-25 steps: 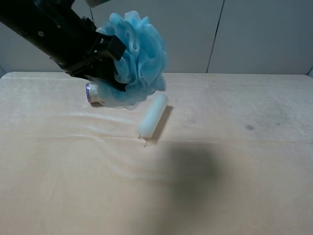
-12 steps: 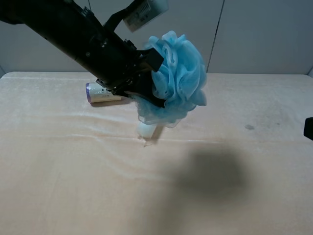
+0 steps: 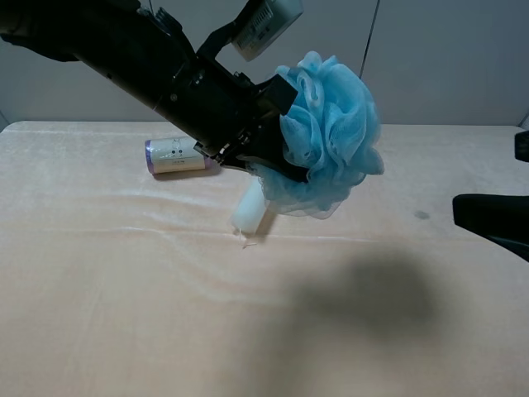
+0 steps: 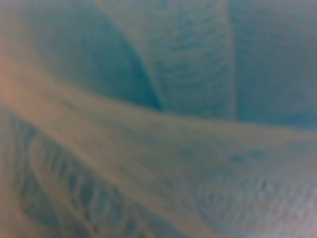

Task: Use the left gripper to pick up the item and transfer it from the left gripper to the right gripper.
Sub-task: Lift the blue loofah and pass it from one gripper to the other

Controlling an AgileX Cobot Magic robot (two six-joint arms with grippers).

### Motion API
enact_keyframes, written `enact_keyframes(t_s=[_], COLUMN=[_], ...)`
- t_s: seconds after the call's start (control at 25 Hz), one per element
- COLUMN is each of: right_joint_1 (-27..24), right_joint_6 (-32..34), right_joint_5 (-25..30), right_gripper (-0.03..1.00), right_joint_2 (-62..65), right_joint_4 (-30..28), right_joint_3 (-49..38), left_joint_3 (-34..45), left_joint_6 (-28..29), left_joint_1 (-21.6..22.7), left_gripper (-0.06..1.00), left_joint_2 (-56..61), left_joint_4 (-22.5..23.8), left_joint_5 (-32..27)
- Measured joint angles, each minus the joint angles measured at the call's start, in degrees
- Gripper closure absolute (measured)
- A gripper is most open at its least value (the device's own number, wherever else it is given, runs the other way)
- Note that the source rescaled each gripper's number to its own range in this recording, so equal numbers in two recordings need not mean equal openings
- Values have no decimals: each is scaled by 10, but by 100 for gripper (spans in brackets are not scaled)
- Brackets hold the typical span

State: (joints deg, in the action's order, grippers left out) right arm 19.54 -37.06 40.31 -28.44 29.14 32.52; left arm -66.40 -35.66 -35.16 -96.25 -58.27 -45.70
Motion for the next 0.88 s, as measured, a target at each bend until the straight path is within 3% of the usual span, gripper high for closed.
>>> enact_keyframes(t_s=[0.32,0.88], right_joint_1=[88,235], right_joint_6=[-83,-157], right_joint_5=[-81,-319], right_gripper=[-3,-3], right_joint_2=[-106,-287], right_joint_4=[7,4], right_joint_3=[0,0], left_joint_3=[0,0], left_joint_6=[0,-4], left_joint_1=[0,0], left_gripper=[87,87], left_joint_2=[-1,-1], left_joint_4=[0,-19], left_joint_5=[-3,-3])
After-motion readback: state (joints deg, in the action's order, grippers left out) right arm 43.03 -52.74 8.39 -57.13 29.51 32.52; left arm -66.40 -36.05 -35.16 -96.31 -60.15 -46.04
